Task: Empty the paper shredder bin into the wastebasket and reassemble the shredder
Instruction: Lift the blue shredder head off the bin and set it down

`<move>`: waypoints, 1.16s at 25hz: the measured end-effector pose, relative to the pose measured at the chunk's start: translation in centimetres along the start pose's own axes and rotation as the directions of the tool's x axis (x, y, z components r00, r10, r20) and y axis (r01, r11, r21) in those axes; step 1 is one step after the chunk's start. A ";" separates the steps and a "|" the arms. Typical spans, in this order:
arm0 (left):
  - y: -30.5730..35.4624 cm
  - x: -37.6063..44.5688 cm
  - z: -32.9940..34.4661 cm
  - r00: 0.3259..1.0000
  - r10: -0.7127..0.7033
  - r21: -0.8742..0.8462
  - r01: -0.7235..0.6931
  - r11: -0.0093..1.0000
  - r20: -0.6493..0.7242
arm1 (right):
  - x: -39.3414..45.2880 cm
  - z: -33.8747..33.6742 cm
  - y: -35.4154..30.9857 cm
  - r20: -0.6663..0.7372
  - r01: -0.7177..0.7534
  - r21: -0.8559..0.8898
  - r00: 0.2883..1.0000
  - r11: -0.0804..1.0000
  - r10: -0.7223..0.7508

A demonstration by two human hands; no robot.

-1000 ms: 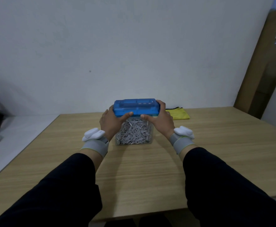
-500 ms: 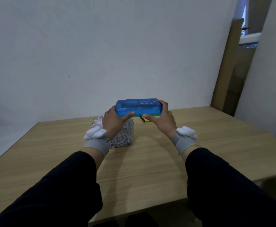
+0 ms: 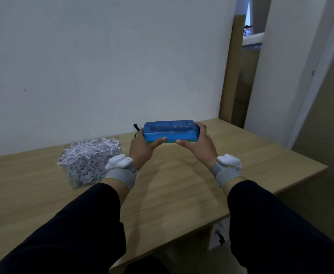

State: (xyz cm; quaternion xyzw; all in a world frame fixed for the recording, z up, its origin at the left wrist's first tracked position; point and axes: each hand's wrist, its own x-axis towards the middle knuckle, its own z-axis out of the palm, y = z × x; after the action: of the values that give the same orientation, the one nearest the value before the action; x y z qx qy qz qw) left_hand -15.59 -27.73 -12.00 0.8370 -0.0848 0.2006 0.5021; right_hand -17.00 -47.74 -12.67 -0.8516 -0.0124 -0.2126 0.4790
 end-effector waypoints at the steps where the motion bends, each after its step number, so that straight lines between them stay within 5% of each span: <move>1: -0.1 -0.1 0.8 1.000 -0.001 -0.009 0.001 1.000 0.010 | -0.1 -0.3 0.6 0.000 -0.017 0.004 1.000 1.000 0.017; 16: -3.6 -2.6 8.8 0.972 -0.159 -0.025 0.165 0.986 0.173 | -2.0 -1.9 8.5 0.020 -0.199 -0.095 0.979 0.975 0.201; 29: -4.4 -2.3 9.3 0.970 -0.157 0.121 0.136 0.983 0.187 | -1.5 -0.9 10.2 -0.011 -0.195 -0.245 0.980 0.950 0.198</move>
State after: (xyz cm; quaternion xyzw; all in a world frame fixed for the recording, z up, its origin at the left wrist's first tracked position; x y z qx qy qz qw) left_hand -13.83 -33.88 -20.37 0.8822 -0.0606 0.0840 0.4593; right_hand -16.36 -53.68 -21.09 -0.9026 0.0956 -0.1580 0.3889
